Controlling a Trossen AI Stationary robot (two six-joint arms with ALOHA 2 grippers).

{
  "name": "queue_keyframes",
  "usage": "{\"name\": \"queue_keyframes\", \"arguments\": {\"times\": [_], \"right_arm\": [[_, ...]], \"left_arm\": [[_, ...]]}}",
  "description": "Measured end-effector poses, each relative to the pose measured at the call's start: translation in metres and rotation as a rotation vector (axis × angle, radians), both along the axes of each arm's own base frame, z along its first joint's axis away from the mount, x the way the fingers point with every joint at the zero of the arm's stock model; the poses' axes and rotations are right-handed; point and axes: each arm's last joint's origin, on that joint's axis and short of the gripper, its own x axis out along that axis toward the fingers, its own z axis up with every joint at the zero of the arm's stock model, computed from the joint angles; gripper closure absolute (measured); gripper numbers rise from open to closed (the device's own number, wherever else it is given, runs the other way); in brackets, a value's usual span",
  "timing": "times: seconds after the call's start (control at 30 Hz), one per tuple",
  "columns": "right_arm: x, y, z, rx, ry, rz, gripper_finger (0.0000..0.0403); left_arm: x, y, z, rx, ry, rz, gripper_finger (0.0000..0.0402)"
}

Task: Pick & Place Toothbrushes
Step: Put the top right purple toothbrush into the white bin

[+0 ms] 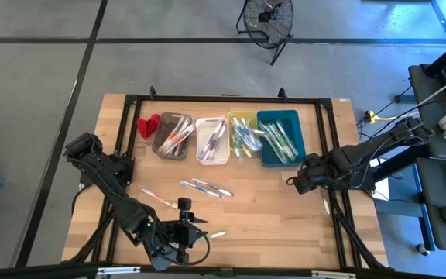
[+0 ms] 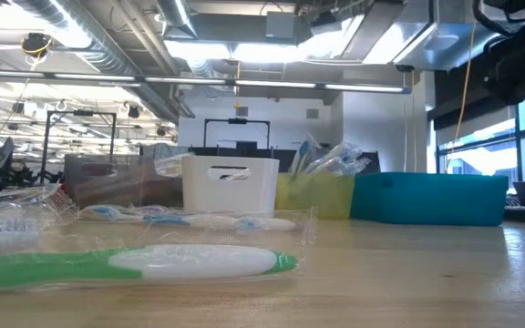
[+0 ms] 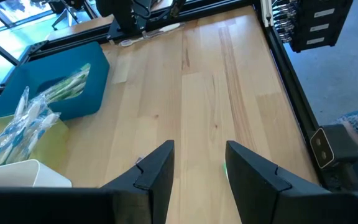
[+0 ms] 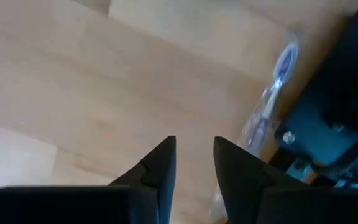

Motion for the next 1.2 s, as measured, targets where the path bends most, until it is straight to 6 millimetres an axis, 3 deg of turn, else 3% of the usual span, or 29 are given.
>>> {"name": "queue_keyframes", "arguments": {"times": [0.3,0.53,0.83,0.93,1.1,1.2], "right_arm": [[0.022,0.009,-0.006,0.000,-0.141,0.216,0.0324],[0.028,0.013,-0.004,0.063,-0.198,0.198,0.0356],[0.040,0.029,0.003,0.216,-0.363,0.306,0.0398],[0.034,0.027,0.000,0.220,-0.275,0.257,0.0398],[0.008,0.018,-0.007,0.136,0.025,0.157,0.0371],[0.000,0.015,-0.007,0.071,0.097,0.127,0.0356]], "left_arm": [[0.001,0.001,0.000,-0.002,-0.001,0.004,0.0262],[0.001,0.001,0.000,-0.002,0.000,0.004,0.0263],[0.001,0.001,0.000,0.001,0.000,0.003,0.0262],[0.001,0.001,0.000,0.001,0.000,0.003,0.0263],[0.001,0.001,0.000,0.001,0.000,0.003,0.0263],[0.001,0.001,0.000,0.001,0.000,0.003,0.0263]]}}
